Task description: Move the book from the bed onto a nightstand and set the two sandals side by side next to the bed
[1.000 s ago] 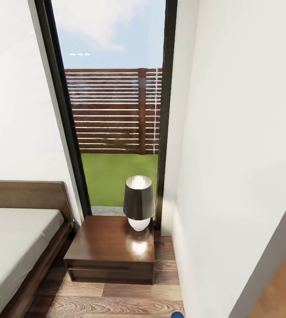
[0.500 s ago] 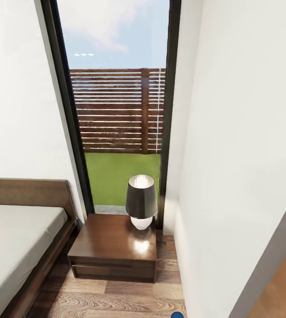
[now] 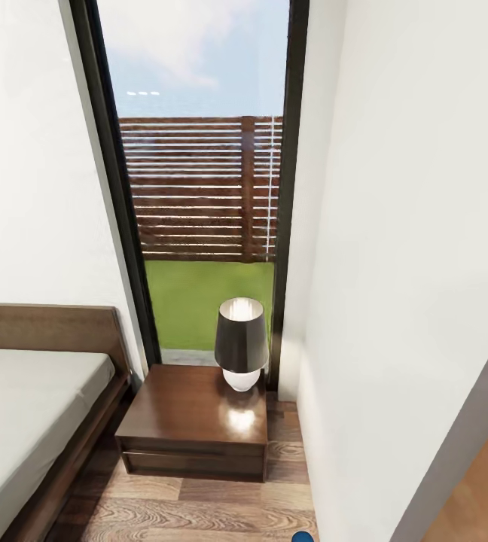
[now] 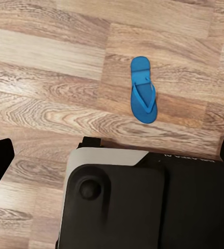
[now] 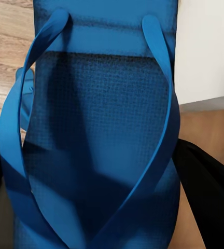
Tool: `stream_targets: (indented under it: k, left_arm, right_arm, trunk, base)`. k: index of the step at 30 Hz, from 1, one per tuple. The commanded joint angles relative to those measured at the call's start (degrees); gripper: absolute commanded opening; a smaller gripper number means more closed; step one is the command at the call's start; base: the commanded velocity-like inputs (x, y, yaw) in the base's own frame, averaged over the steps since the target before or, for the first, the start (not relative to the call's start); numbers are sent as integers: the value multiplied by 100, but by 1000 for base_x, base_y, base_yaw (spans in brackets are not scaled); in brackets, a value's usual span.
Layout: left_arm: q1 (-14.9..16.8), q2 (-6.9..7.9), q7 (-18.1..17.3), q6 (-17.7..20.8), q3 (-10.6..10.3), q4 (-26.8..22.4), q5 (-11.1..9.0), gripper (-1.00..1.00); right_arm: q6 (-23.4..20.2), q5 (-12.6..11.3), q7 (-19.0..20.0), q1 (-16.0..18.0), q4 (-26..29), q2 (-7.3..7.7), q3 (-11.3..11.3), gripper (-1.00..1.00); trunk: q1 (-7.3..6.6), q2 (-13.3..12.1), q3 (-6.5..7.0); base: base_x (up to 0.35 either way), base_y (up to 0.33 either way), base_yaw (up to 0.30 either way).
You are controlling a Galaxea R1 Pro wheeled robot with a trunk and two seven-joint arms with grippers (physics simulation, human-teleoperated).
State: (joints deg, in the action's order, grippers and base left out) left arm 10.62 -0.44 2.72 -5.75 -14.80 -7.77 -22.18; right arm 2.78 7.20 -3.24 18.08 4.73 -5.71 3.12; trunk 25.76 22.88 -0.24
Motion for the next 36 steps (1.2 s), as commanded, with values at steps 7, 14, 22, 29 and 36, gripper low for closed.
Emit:
stream_targets:
  k: [7,14,22,29,36]
  left_arm:
    - [1,0,27,-15,-55,4,-39,100]
    - [2,0,27,-14,-58,4,-34,100]
    - [0,0,27,-16,-58,4,-34,100]
    - [1,0,27,-16,-58,4,-33,100]
    - [1,5,27,-14,-58,4,-35,100]
  right_arm:
    - [12,36,-29,3,-7,-1,28,-100]
    - [12,36,-32,3,-7,-1,26,-100]
    - [12,36,-30,3,-7,-1,22,-100]
    - [12,36,-30,3,-7,-1,25,-100]
    - [12,36,-31,3,-7,-1,24,-100]
  trunk:
    - [2,4,-17]
    - [2,4,-22]
    - [2,4,-23]
    - [2,4,-23]
    - [2,4,-24]
  base:
    - [0,0,72]
    - [0,-13,25]
    - [0,-47,5]
    - [0,-9,1]
    - [0,4,0]
